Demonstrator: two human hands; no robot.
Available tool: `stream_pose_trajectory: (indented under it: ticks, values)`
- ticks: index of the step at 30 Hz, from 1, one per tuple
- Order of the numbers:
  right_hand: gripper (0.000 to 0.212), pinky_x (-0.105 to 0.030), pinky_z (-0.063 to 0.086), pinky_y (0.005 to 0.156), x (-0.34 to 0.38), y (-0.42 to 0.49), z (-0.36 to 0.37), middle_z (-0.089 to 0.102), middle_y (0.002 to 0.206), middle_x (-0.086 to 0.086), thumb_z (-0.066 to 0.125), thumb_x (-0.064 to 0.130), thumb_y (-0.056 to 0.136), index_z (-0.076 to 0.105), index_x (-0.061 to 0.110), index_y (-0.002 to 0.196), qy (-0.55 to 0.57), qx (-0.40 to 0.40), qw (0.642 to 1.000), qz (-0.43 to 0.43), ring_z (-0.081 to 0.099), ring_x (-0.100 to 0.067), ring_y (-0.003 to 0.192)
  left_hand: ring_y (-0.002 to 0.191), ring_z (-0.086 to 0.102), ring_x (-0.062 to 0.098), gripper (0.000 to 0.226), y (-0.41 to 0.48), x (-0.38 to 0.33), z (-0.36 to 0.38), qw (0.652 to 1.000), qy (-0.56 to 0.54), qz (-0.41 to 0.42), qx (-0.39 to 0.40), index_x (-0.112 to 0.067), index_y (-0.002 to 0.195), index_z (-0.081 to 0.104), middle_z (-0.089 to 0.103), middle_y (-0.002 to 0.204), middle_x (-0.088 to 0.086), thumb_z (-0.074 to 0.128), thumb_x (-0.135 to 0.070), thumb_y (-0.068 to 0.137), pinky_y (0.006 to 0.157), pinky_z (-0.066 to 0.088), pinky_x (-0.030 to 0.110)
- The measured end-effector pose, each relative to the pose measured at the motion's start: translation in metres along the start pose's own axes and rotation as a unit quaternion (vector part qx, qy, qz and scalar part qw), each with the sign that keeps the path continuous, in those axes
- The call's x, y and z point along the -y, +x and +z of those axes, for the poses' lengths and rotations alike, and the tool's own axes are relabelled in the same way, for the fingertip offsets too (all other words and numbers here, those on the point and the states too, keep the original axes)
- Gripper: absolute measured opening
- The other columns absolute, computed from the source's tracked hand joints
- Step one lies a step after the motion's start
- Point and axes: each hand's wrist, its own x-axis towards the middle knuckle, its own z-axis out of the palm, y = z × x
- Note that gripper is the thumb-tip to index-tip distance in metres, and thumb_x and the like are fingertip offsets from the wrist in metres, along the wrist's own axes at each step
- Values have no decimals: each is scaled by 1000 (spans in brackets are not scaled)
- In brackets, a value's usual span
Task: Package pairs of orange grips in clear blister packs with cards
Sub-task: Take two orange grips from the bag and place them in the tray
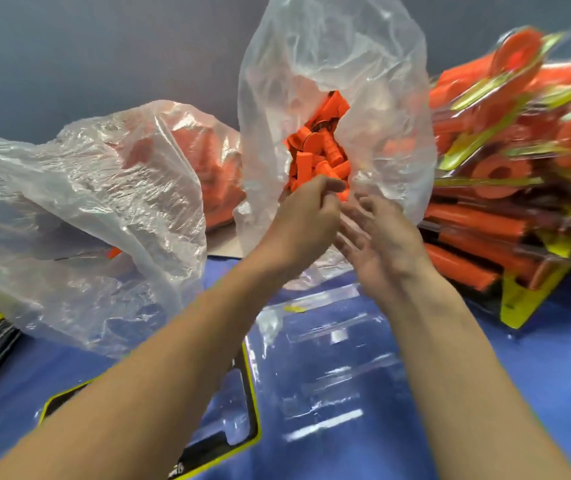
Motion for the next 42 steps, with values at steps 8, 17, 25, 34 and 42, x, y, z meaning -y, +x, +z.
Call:
stream_pose_trajectory:
  ticks: [8, 17, 25, 34, 42]
  values:
    - [34, -31, 48, 91, 1, 7, -18, 58, 125, -12, 43, 21, 101, 57, 27, 132, -5, -15, 999, 49, 58, -28, 116, 116, 58, 34, 37, 103, 46, 60, 982, 135, -100, 91, -6, 127, 63, 65, 125, 16, 44, -6, 95, 84, 43, 31]
    - [27, -33, 52, 87, 4, 19, -35, 61, 123, -4, 45, 20, 102, 61, 23, 123, -32, -38, 995, 83, 63, -17, 101, 113, 55, 41, 22, 126, 57, 86, 944, 202, -99, 243, 7, 107, 62, 61, 117, 29, 47, -5, 98, 100, 42, 44]
    - [26, -28, 52, 76, 3, 13, -28, 68, 110, -3, 43, 15, 99, 66, 26, 95, -65, -31, 995, 67, 66, -17, 97, 109, 57, 39, 25, 125, 58, 72, 974, 199, -68, 85, 4, 117, 56, 56, 122, 23, 47, -10, 99, 94, 48, 43]
    - [24, -29, 50, 74, -1, -7, -13, 68, 112, -7, 42, 15, 100, 64, 23, 95, -106, 13, 993, 51, 62, -17, 85, 101, 58, 24, 40, 83, 20, -17, 990, 113, -13, -85, -13, 132, 47, 58, 119, 10, 53, -4, 93, 85, 51, 37]
    - [31, -32, 58, 63, -7, -32, 6, 71, 102, -6, 48, 46, 99, 63, 20, 108, 44, 79, 993, 72, 72, -19, 81, 84, 70, 16, 42, -83, -4, -89, 996, -73, 30, -36, -26, 105, 66, 71, 94, -1, 52, 12, 92, 70, 56, 24]
